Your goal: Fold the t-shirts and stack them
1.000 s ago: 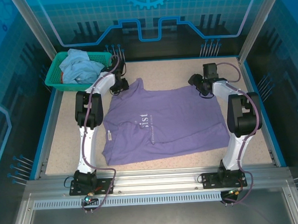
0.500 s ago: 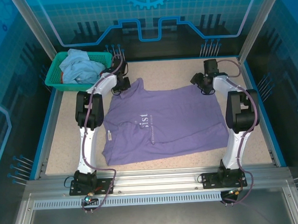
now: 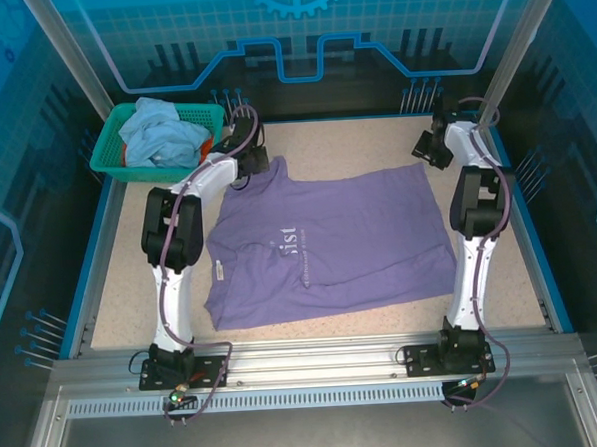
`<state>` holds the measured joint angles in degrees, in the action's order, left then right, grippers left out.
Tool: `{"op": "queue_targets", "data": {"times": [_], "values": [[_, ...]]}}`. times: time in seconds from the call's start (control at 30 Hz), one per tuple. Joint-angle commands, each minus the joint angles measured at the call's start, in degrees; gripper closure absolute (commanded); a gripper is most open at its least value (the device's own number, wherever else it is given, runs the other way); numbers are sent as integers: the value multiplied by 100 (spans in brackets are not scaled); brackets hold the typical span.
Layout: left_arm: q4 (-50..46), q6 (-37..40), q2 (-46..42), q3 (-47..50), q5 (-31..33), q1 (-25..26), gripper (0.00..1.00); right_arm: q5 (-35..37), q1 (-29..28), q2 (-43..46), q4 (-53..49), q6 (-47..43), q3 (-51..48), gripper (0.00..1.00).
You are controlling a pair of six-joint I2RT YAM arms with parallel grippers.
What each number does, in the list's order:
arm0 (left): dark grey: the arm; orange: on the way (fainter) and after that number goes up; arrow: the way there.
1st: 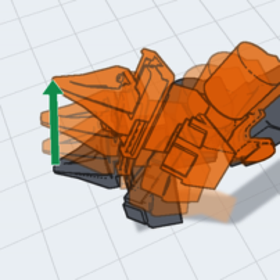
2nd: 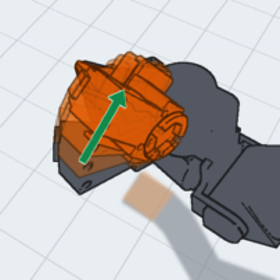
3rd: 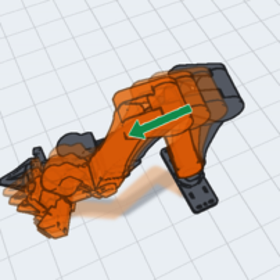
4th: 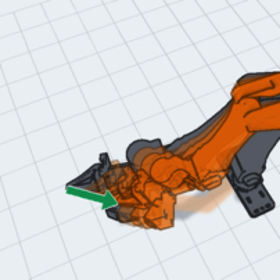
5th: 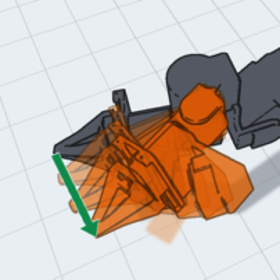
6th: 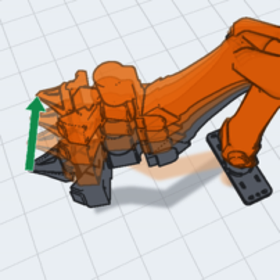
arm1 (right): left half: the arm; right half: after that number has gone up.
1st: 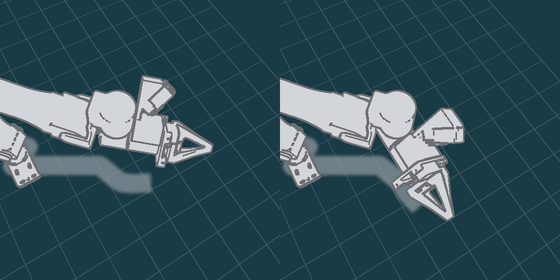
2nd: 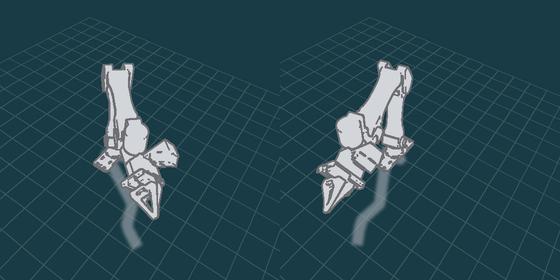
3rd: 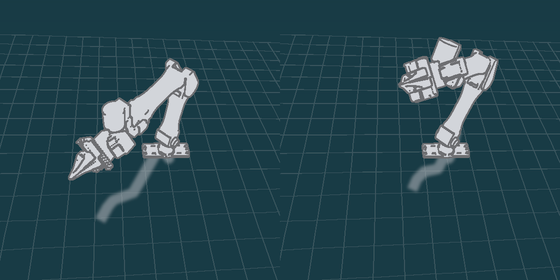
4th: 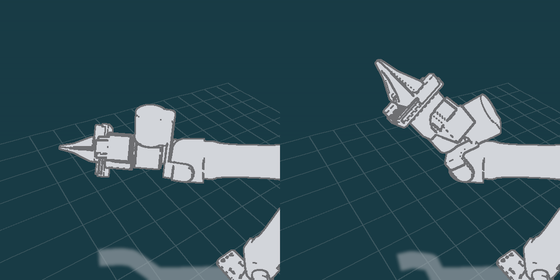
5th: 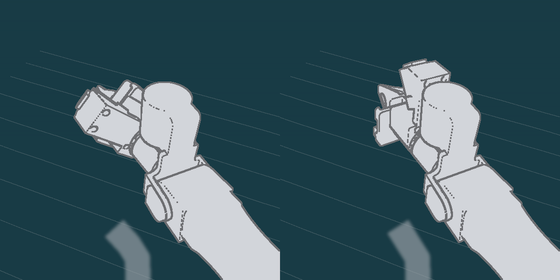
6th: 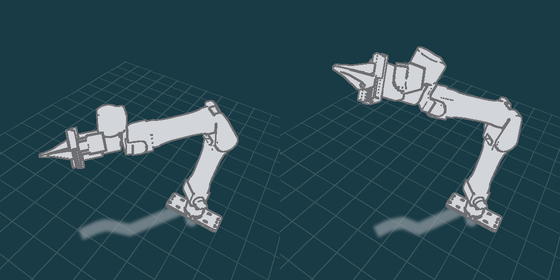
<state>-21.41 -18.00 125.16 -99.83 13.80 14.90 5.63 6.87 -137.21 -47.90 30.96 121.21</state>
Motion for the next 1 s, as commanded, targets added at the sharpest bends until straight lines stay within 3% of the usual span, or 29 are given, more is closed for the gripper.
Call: {"op": "queue_targets", "data": {"times": [0.0, 0.17, 0.97], "values": [[423, 13, -315, 213, 153, 74, 100, -22, -3, -426, -676, -307, 633, 52], [519, 24, -409, 337, 127, 92, 100, 67, -20, -809, -897, -359, 1249, 53], [529, 348, -416, 230, 112, 128, 100, -189, -65, -1294, -888, -395, 1500, 75]]}}
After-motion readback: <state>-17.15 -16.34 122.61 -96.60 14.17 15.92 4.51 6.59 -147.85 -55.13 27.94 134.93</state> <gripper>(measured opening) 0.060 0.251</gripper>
